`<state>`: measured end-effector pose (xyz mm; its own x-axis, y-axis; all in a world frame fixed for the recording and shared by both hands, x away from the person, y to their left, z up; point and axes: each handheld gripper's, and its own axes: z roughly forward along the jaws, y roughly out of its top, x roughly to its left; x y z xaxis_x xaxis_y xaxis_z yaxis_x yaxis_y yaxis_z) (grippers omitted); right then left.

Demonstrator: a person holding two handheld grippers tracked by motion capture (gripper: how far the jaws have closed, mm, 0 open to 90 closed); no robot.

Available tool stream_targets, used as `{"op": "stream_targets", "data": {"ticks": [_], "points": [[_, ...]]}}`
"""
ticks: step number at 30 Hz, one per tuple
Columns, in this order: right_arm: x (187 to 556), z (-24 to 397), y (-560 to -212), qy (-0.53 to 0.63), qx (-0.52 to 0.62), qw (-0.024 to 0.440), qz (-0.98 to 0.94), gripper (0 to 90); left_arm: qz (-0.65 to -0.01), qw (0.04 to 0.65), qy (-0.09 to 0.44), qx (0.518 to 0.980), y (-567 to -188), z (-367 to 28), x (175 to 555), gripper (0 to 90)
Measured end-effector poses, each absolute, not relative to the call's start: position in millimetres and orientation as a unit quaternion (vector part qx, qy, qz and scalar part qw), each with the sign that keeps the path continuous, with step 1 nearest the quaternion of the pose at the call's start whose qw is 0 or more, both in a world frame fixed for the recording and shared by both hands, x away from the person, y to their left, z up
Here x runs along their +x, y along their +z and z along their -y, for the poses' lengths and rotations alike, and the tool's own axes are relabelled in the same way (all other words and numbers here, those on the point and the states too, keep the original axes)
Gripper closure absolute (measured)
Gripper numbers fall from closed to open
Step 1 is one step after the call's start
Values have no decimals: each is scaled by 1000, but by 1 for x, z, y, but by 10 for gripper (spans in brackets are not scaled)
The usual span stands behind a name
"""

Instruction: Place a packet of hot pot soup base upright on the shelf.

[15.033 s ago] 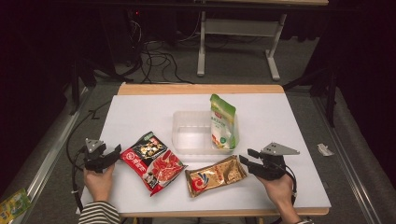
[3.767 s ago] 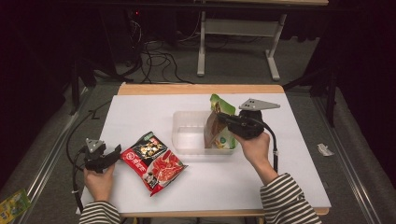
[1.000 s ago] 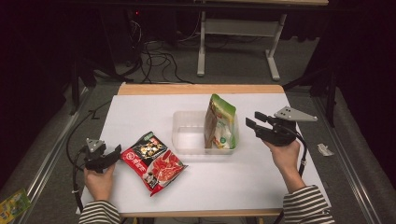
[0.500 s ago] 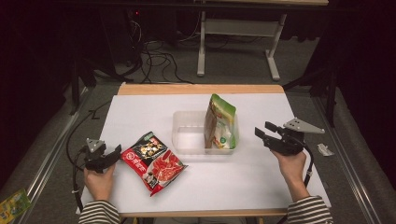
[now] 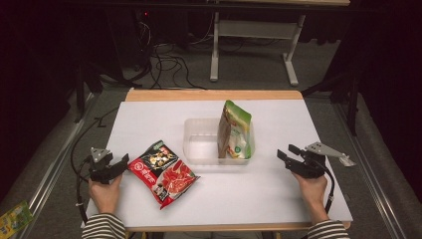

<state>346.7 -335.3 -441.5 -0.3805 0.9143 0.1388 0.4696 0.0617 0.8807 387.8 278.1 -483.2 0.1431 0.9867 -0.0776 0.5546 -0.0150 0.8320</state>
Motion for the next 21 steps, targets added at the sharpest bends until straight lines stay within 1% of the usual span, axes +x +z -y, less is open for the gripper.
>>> {"op": "stream_targets", "data": {"ticks": [4,10,16,21], "points": [[347,339,-455,457,511,241,-687,458,-586,386,284,653,-481,-280,386,389],[345,342,-467,452,521,244,-682,476,-580,415,278,644,-469,-285,377,391],[344,344,-475,451,522,246,-682,477,-545,415,273,676,-457,-275,371,382],[343,338,-475,437,517,259,-689,481,-518,412,259,704,-451,-265,370,374]]}}
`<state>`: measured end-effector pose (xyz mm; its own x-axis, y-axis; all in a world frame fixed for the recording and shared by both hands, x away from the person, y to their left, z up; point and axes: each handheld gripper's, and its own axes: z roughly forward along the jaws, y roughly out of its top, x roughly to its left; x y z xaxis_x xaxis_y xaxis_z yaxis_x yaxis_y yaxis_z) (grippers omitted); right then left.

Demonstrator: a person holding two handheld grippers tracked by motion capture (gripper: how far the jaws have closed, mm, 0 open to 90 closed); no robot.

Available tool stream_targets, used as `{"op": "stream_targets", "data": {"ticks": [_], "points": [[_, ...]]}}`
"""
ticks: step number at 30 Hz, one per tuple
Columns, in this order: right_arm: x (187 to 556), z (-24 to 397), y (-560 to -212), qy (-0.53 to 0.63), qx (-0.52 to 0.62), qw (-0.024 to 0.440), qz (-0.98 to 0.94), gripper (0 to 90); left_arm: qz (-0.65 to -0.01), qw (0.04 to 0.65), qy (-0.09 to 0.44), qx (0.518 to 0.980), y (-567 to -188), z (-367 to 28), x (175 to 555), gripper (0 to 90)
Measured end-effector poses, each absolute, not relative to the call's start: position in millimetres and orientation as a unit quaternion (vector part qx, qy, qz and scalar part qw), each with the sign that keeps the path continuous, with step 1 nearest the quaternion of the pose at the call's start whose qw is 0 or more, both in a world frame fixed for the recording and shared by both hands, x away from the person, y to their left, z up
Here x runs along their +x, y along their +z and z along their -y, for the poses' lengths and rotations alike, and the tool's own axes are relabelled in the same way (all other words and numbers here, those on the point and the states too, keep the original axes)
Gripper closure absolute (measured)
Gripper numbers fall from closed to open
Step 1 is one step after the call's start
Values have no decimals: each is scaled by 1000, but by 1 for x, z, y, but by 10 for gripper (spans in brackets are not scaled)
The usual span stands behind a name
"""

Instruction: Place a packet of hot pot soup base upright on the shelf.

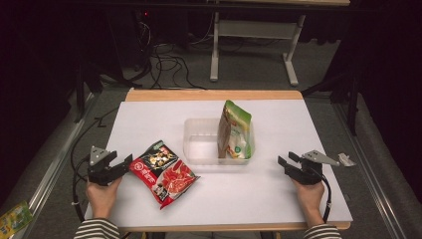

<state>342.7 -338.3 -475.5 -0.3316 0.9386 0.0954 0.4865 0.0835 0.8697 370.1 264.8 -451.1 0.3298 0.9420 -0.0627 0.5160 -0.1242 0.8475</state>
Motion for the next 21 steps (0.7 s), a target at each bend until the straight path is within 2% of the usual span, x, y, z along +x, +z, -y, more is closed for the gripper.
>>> {"op": "stream_targets", "data": {"ticks": [6,21], "points": [[340,334,-476,428,505,283,-694,484,-513,404,242,718,-450,-258,374,396],[339,334,-476,432,505,282,-692,476,-514,372,216,742,-464,-248,385,454]]}}
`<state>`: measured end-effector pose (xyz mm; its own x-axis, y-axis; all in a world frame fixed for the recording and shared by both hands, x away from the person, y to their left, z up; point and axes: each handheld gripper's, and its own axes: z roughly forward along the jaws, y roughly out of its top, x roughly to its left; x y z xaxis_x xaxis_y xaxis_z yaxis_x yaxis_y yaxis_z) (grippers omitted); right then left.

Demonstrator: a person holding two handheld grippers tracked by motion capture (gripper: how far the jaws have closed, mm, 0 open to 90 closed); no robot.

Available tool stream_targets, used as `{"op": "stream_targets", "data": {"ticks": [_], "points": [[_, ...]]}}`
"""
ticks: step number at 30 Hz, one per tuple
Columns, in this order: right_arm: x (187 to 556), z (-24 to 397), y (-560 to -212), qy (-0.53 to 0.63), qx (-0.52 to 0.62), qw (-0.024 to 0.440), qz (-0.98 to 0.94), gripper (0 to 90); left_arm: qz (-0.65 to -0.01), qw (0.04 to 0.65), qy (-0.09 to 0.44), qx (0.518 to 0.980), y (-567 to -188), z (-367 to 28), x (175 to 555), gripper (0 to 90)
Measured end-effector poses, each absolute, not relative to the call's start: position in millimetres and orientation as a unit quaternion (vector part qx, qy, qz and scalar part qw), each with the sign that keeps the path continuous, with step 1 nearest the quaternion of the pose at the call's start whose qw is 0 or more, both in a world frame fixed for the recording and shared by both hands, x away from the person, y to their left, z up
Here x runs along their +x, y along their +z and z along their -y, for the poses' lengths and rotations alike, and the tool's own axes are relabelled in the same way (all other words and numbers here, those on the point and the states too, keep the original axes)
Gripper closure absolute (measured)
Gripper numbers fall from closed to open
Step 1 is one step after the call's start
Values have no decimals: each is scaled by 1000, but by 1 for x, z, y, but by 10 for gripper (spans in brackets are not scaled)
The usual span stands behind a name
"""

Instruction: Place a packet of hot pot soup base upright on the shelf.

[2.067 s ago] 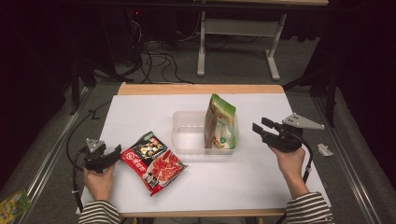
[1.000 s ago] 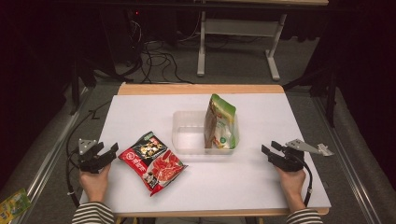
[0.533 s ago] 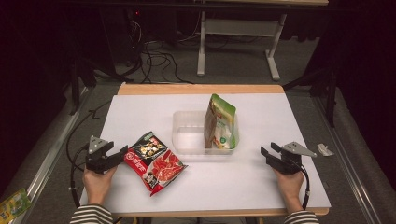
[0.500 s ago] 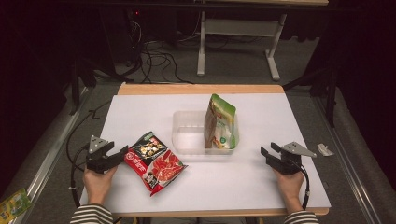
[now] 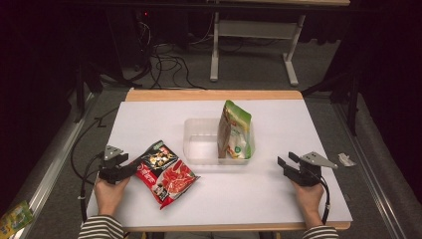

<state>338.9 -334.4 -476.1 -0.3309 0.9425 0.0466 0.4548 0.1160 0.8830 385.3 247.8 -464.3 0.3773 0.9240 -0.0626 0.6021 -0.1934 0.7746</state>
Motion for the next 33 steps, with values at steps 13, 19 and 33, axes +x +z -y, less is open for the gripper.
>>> {"op": "stream_targets", "data": {"ticks": [13,19,33], "points": [[339,333,-476,428,505,283,-694,471,-516,372,164,754,-475,-241,395,508],[339,333,-476,426,505,282,-696,468,-513,370,160,758,-476,-239,395,543],[340,333,-476,425,503,279,-699,463,-519,380,128,755,-478,-241,398,594]]}}
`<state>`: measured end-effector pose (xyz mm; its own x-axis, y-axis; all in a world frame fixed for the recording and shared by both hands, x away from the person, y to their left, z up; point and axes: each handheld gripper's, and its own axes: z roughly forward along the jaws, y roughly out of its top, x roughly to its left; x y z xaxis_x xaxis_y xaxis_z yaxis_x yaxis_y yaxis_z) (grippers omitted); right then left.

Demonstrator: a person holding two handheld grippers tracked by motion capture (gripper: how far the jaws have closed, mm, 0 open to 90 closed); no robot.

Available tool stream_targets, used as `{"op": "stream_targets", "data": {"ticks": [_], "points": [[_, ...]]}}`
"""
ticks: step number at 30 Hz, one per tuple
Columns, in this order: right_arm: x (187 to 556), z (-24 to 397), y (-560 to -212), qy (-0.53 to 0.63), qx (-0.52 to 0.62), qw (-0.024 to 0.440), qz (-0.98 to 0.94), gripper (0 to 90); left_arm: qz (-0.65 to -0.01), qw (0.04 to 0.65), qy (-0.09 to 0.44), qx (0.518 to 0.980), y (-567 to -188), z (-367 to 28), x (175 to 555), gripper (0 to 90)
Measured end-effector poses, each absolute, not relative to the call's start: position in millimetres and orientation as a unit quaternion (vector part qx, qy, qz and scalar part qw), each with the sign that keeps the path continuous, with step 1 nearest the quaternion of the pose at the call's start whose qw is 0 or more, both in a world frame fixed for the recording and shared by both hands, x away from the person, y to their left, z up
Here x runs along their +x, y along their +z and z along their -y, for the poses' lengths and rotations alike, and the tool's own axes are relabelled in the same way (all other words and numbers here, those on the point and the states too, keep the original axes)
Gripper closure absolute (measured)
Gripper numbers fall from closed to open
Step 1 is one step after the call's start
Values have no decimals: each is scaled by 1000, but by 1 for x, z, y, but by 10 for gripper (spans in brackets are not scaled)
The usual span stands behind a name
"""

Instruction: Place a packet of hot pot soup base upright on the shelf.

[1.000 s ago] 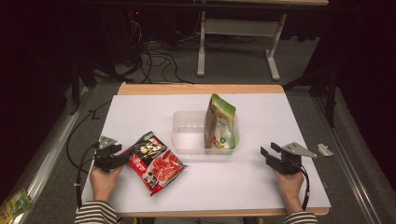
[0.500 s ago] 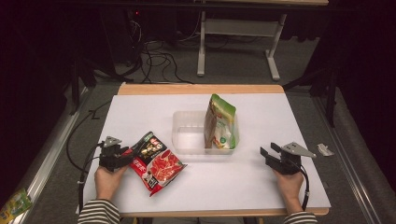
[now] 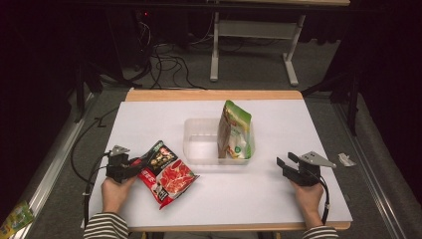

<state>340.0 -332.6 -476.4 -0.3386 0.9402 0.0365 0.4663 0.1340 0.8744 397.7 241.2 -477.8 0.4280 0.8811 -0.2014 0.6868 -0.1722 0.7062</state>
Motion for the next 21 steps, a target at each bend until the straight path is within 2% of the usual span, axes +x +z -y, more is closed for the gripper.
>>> {"op": "stream_targets", "data": {"ticks": [3,8,21], "points": [[340,333,-477,424,501,281,-701,462,-516,381,126,757,-478,-241,397,621],[338,332,-476,427,502,283,-697,464,-503,383,126,765,-477,-241,395,720],[339,333,-476,426,503,285,-696,463,-489,399,112,768,-472,-246,391,851]]}}
